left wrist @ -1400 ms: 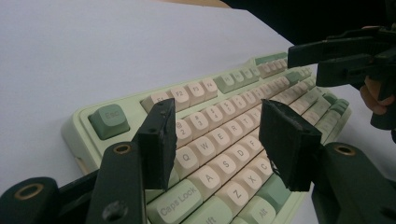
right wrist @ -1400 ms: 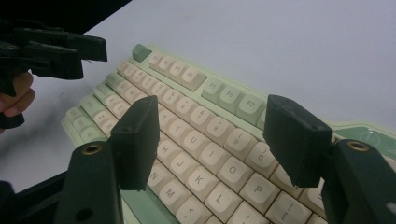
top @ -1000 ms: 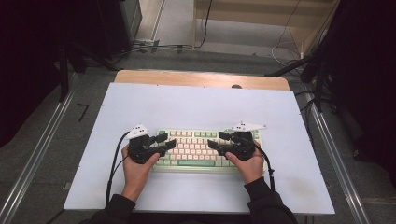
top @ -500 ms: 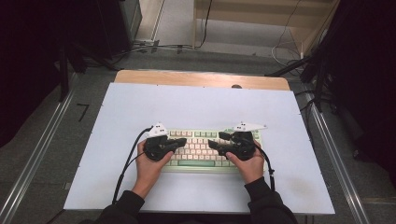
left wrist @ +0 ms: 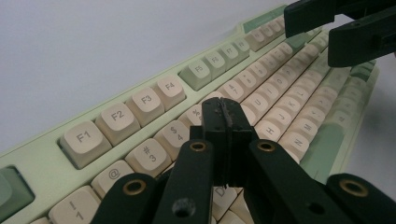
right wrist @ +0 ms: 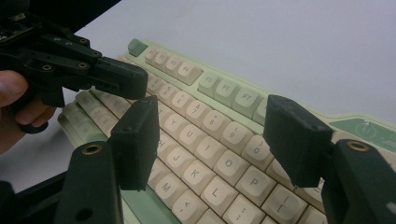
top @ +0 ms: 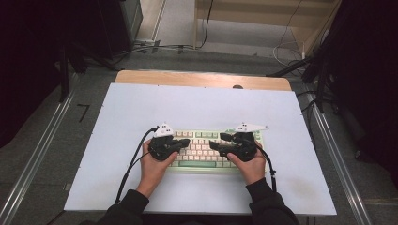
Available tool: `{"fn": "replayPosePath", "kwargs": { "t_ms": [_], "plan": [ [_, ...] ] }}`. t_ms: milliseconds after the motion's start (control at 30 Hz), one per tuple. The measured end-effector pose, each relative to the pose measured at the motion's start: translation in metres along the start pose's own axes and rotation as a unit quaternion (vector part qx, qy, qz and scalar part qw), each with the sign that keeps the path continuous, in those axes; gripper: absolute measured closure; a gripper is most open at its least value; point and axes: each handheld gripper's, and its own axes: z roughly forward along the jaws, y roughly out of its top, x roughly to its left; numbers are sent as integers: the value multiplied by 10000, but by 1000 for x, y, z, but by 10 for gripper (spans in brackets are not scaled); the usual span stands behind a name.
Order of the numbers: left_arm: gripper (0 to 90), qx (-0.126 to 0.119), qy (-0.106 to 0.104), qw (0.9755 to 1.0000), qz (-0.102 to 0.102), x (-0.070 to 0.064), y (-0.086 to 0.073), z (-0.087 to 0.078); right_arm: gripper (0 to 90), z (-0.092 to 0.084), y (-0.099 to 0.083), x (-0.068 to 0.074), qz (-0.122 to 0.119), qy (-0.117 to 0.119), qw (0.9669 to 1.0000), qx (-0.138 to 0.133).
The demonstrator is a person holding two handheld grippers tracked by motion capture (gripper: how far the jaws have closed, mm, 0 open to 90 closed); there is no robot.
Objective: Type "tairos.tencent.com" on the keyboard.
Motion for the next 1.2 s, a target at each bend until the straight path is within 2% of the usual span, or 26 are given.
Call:
{"fn": "replayPosePath", "kwargs": {
  "t_ms": [333, 567, 667, 767, 833, 1000, 1067, 1200],
  "plan": [
    [900, 115, 55, 9999, 14, 0, 0, 4, 343, 0, 0, 0, 10, 17, 10000, -20],
    [900, 376, 77, 9992, 78, 0, 0, 7, 343, 1, 0, 1, 9, 16, 10000, 19],
    [897, 141, -115, 9998, -3, 0, 3, 1, 343, 1, 0, 1, 13, 17, 10000, 18],
    [783, -143, -264, 9995, -89, -1, 7, -9, 343, 1, 0, 0, 17, 17, 10000, 2],
    [704, -265, -281, 9992, -123, -1, 8, -16, 343, 1, 0, 0, 16, 18, 10000, 5],
    [484, -509, -107, 9985, -151, 3, 7, -32, 343, 0, 0, 0, 16, 13, 10000, 4],
    [453, -634, -100, 9977, -207, 6, 4, -37, 343, 0, -1, 0, 12, 7, 10000, 3],
    [366, -719, 96, 9968, -344, 13, -2, -42, 343, 0, -1, 0, 16, 5, 10000, 13]
  ]
}}
